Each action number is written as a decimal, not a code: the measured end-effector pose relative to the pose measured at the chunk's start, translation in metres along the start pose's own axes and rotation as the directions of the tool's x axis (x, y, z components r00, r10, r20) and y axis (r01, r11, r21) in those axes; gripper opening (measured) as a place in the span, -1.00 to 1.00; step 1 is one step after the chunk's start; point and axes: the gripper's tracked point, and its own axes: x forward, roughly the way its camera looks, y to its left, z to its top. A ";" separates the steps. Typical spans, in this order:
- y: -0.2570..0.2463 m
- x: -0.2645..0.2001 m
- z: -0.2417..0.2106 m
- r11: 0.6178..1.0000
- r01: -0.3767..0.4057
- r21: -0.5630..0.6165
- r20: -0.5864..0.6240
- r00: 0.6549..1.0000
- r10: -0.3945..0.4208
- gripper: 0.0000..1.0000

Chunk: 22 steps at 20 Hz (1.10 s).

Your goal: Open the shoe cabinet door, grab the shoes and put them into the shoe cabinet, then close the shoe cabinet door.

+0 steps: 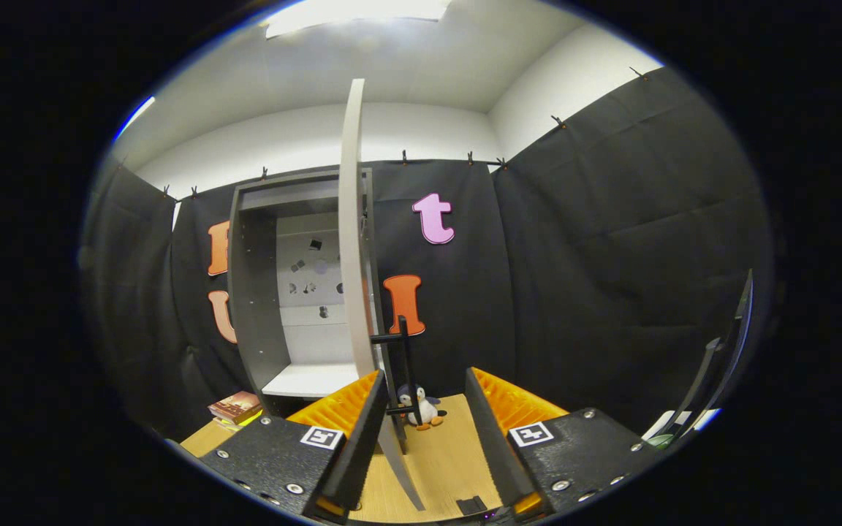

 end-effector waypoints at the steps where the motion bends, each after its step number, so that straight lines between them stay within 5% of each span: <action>1: 0.007 -0.007 0.002 1.000 -0.010 -0.009 -0.003 1.000 0.010 0.45; 8: 0.063 -0.041 0.002 0.996 -0.066 -0.054 -0.005 0.998 0.065 0.82; 22: 0.159 -0.050 -0.016 0.989 -0.150 -0.002 0.035 0.988 0.150 0.86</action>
